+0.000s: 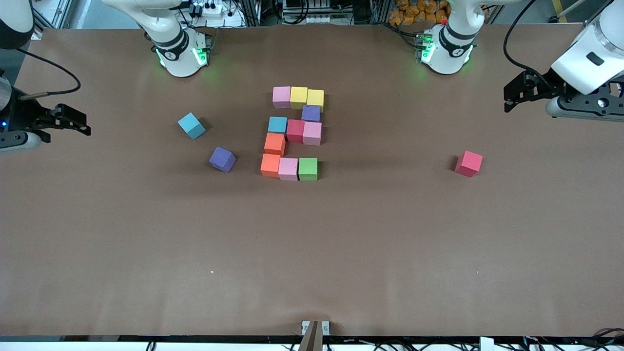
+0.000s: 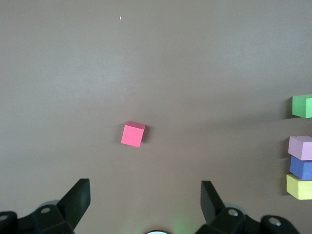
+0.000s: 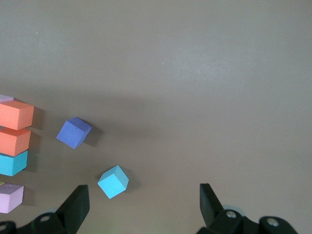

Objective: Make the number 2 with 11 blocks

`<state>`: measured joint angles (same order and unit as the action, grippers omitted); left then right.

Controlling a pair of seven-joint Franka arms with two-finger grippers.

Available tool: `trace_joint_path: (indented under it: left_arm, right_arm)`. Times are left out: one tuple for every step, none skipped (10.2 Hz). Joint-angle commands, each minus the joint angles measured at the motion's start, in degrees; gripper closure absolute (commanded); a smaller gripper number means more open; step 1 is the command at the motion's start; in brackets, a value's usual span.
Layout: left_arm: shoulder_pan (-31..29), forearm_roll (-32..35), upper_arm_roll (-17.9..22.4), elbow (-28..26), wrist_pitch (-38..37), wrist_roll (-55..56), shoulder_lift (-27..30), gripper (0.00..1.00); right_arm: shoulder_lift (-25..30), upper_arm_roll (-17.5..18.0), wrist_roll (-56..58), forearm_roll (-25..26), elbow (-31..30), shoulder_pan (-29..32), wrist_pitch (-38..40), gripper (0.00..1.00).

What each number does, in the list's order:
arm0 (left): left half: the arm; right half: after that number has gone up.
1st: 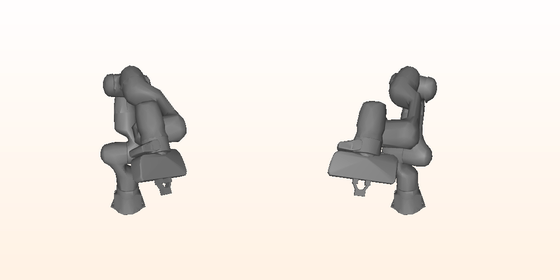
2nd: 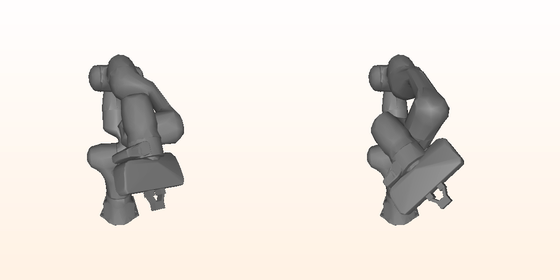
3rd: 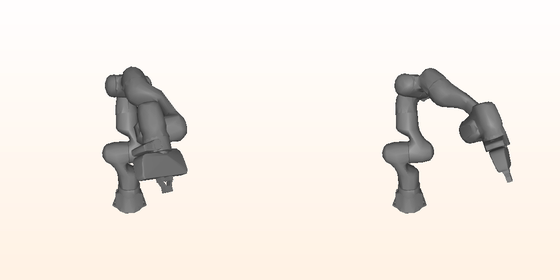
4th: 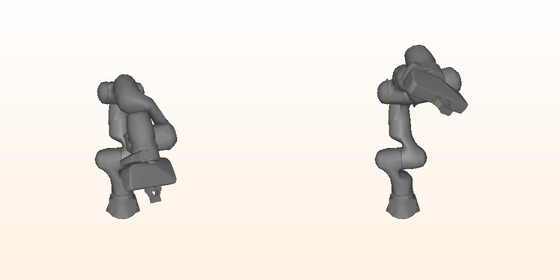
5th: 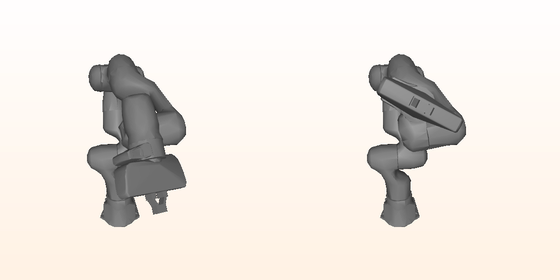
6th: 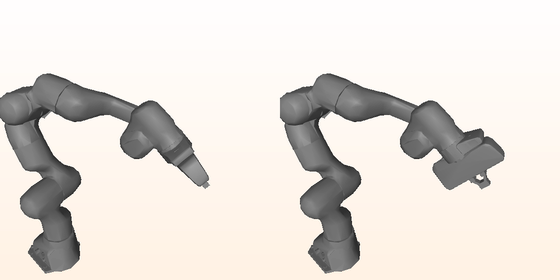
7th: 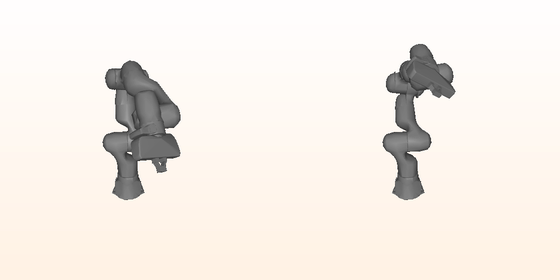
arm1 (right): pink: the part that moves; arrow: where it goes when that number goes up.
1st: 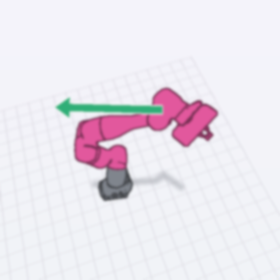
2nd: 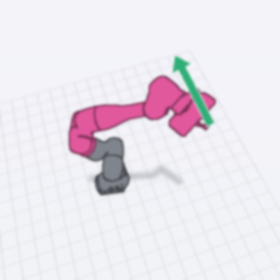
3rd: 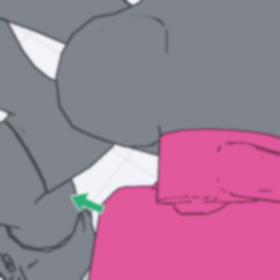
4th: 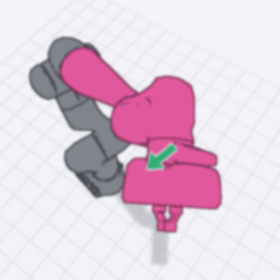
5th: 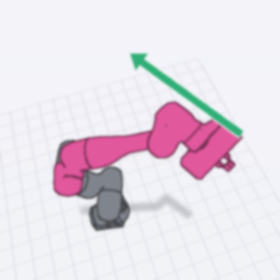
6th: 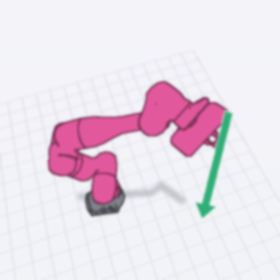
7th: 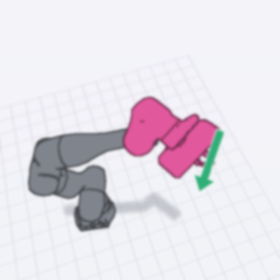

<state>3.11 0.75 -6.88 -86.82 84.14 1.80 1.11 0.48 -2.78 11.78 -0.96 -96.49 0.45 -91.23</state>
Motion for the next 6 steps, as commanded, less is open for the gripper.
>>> trace_joint_path:
  left_arm:
    - [-0.3,-1.28,0.02,1.04,-0.47,-0.83,-0.32,0.0]
    - [-0.3,-1.28,0.02,1.12,-0.12,-0.65,-0.32,0.0]
    - [-0.3,-1.28,-0.06,1.12,-0.03,-0.65,-0.41,0.0]
    - [-0.3,-1.28,0.02,1.12,-0.03,-0.65,-0.41,0.0]
    - [-0.3,-1.28,0.02,1.12,-0.03,-0.65,-0.41,0.0]
    - [-0.3,-1.28,0.02,1.12,-0.03,-0.57,-0.41,0.0]
  right_arm:
    - [0.39,0.32,-5.51,-0.35,0.25,0.25,0.61,0.0]
    - [0.48,0.32,-6.93,-0.35,0.25,0.08,0.71,0.0]
    - [0.57,0.32,-7.21,-0.27,0.34,0.08,0.71,0.0]
    - [0.57,0.32,-7.21,-0.35,0.77,0.16,0.53,0.0]
    - [0.75,0.32,-7.82,-0.35,1.04,0.16,0.18,0.0]
    - [0.83,0.32,-8.44,-1.05,1.04,0.25,-0.17,0.0]
